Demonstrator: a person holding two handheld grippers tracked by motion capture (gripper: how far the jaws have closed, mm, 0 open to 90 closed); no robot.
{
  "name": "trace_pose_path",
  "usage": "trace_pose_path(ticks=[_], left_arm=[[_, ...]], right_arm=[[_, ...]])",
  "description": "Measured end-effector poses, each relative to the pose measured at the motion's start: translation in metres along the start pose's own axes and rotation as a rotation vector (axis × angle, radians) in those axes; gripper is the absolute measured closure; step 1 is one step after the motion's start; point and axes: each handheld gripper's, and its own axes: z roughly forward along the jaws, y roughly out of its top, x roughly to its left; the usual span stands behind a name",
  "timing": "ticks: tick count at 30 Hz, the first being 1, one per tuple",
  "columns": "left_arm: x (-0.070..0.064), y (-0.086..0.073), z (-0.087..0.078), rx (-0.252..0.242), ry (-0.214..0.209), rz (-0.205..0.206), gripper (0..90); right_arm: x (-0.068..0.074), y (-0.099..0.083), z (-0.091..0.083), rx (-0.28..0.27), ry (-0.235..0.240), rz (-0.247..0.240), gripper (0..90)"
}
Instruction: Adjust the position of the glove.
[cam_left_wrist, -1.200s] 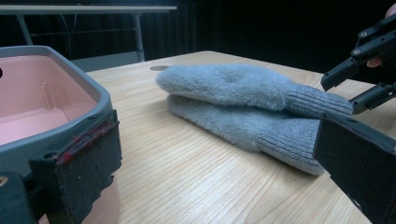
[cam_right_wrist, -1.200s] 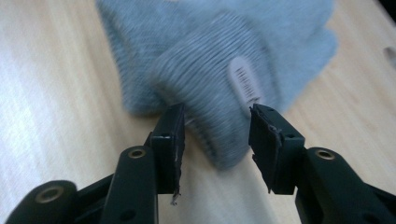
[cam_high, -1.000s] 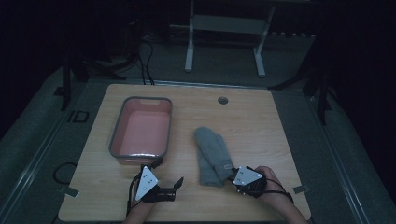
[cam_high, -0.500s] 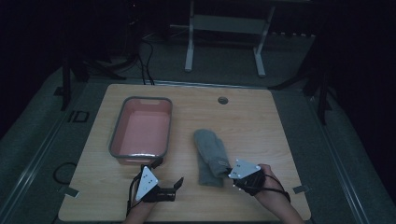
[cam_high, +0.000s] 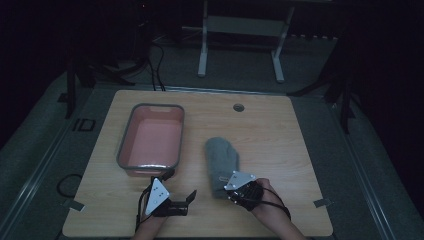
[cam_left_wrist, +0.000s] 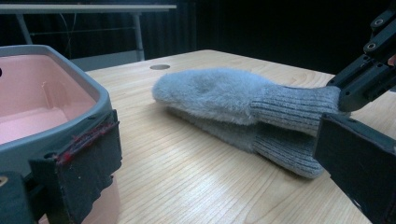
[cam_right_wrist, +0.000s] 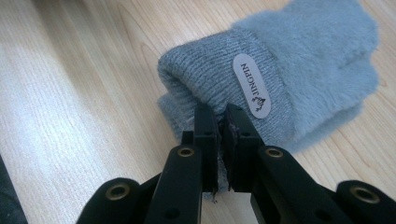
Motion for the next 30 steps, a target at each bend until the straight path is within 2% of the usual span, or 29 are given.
trace_pose_path(ticks=[3,5,7,9,12,14,18,19,21,24,27,30], left_arm=[[0.0,0.0,0.0,0.003,0.002,0.001,1.5],[0.0,0.0,0.0,0.006,0.005,0.002,1.5],[0.0,0.0,0.0,0.009,0.008,0.007,1.5],[0.0,0.0,0.0,0.011,0.012,0.004,1.5],[-0.001,0.001,0.0,0.016,0.02,0.003,1.5],[-0.001,0.001,0.0,0.013,0.018,0.006,1.5],[-0.004,0.002,0.001,0.003,0.015,0.017,1.6],[-0.005,0.002,0.001,0.002,0.013,0.023,1.6],[-0.005,0.002,0.001,0.006,0.01,0.024,1.6],[-0.005,0.001,0.002,0.016,0.009,0.017,1.6],[-0.004,0.001,0.002,0.014,0.0,0.01,1.6],[-0.004,0.001,0.002,0.012,-0.004,0.017,1.6]], right_arm=[[0.0,-0.001,0.0,0.007,0.009,0.007,82.5],[0.001,-0.004,0.007,0.016,0.031,0.004,76.9],[0.005,-0.005,0.009,-0.005,0.048,-0.01,69.5],[0.006,-0.003,0.004,-0.027,0.06,-0.012,65.0],[0.0,-0.003,-0.009,-0.063,0.075,0.011,62.0],[-0.006,-0.004,-0.019,-0.096,0.079,0.045,61.9],[-0.032,-0.014,-0.038,-0.181,0.063,0.151,55.7],[-0.039,-0.017,-0.04,-0.19,0.062,0.182,52.3],[-0.05,-0.023,-0.043,-0.197,0.041,0.202,51.8],[-0.064,-0.027,-0.04,-0.186,0.005,0.222,54.8],[-0.074,-0.028,-0.03,-0.165,0.015,0.272,55.6],[-0.08,-0.024,-0.015,-0.16,0.035,0.334,51.3]])
